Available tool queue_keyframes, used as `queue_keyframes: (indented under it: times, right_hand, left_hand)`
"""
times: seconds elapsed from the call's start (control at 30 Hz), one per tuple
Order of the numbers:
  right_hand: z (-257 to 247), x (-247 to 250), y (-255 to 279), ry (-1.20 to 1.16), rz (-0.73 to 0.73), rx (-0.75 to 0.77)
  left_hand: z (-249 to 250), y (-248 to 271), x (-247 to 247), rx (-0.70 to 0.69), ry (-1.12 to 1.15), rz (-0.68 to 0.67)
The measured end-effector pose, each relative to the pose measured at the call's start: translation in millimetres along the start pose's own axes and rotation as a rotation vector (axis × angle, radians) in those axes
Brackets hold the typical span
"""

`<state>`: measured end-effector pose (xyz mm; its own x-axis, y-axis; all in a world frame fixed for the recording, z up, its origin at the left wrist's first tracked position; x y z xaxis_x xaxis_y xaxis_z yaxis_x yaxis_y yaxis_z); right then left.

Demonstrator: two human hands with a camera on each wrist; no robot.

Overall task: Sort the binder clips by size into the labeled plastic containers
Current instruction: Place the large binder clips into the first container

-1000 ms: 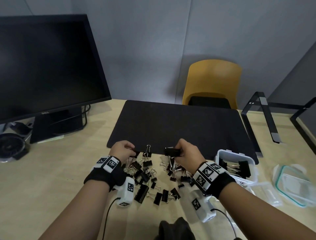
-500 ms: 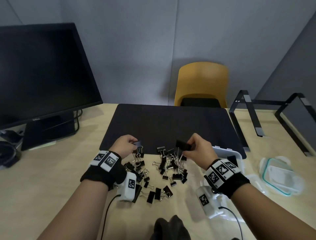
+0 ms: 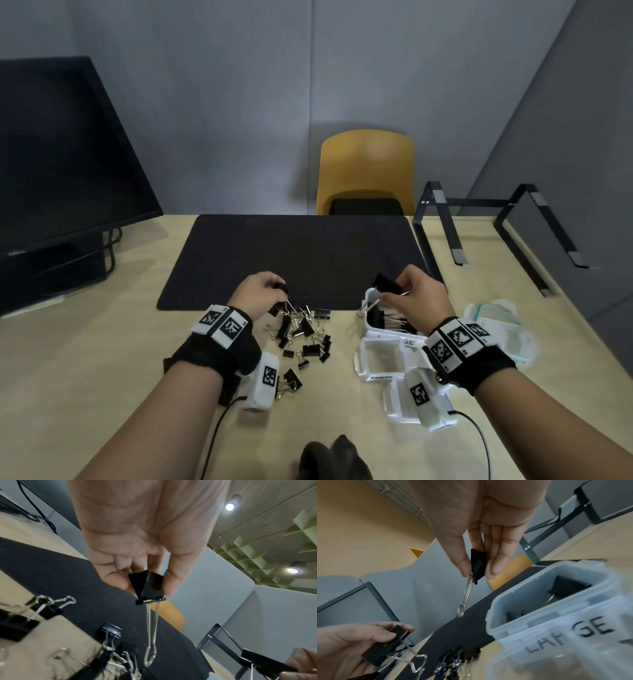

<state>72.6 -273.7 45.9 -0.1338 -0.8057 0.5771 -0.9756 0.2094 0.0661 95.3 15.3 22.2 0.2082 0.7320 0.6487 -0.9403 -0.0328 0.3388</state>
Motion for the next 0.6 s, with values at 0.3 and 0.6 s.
queue_keyframes:
  times: [0.3, 0.6]
  right_hand:
    - [44, 38, 7, 0.055, 0.117, -0.062]
    - [63, 27, 6, 0.199, 0.02, -0.035]
  left_hand:
    - [43, 9, -49, -0.03, 0.166, -0.089]
    - [62, 9, -81, -0.02, 0.307, -0.055]
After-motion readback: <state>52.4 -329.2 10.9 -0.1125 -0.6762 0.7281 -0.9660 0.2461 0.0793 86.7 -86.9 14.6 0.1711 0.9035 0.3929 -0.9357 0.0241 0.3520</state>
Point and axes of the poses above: each hand's wrist, its own y-axis away from the middle knuckle, its own x-axis out of the back of the hand, z = x × y, the point moved 6 cm from there along -y, towards the middle knuckle, and after that the axes turned 11 degrees about -y, right-handed, at the moved point
